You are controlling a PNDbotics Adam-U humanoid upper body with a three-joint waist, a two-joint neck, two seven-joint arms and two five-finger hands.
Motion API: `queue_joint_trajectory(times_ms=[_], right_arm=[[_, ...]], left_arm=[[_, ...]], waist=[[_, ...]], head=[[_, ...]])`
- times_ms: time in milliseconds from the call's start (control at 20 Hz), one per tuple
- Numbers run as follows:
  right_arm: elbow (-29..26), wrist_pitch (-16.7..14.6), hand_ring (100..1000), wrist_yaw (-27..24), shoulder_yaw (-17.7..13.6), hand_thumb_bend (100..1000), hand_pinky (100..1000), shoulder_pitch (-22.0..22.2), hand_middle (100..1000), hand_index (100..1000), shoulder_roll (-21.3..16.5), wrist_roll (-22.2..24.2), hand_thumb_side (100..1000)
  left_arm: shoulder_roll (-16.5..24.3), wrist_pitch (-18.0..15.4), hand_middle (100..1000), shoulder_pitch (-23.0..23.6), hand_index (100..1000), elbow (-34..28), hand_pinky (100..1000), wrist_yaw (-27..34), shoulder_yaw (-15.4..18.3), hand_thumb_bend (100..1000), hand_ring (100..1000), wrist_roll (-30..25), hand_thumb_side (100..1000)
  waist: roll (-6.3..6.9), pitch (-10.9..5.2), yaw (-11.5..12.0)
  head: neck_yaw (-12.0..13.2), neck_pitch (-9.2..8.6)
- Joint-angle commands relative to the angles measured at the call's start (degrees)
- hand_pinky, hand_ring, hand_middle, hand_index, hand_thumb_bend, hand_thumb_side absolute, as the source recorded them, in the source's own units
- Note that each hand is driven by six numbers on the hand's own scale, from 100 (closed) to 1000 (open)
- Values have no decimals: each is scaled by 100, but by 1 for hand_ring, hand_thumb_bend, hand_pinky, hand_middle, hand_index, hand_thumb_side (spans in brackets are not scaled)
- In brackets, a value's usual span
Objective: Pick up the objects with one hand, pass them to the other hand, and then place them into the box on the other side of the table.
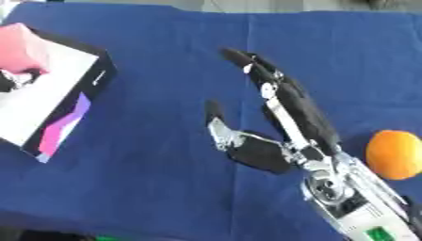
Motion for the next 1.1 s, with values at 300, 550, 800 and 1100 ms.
queue_joint_trajectory(times_ms=[300,550,800,1100], right_arm=[[-123,-254,902,-175,-125,100,898,-82,879,950,-43,-95,586],[-123,-304,900,-253,-163,100,897,-94,878,950,-16,-142,587],[-123,-314,898,-297,-170,100,896,-78,877,950,-10,-171,602],[-123,-325,898,-332,-228,100,897,-76,877,950,-40,-218,587]], left_arm=[[-46,-421,681,-394,816,1166,814,-362,20,410,741,-484,296],[-198,-548,749,-664,889,1776,868,-868,-45,710,816,-1002,538],[-305,-670,778,-851,957,2144,892,-1464,-61,856,843,-1330,581],[-379,-509,746,-936,927,2192,864,-1753,101,603,811,-1313,549]], waist=[[-39,-105,-43],[-54,-103,-70],[-57,-87,-86],[-28,-100,-80]], head=[[51,-92],[47,-95],[-3,-91],[-174,-39]])
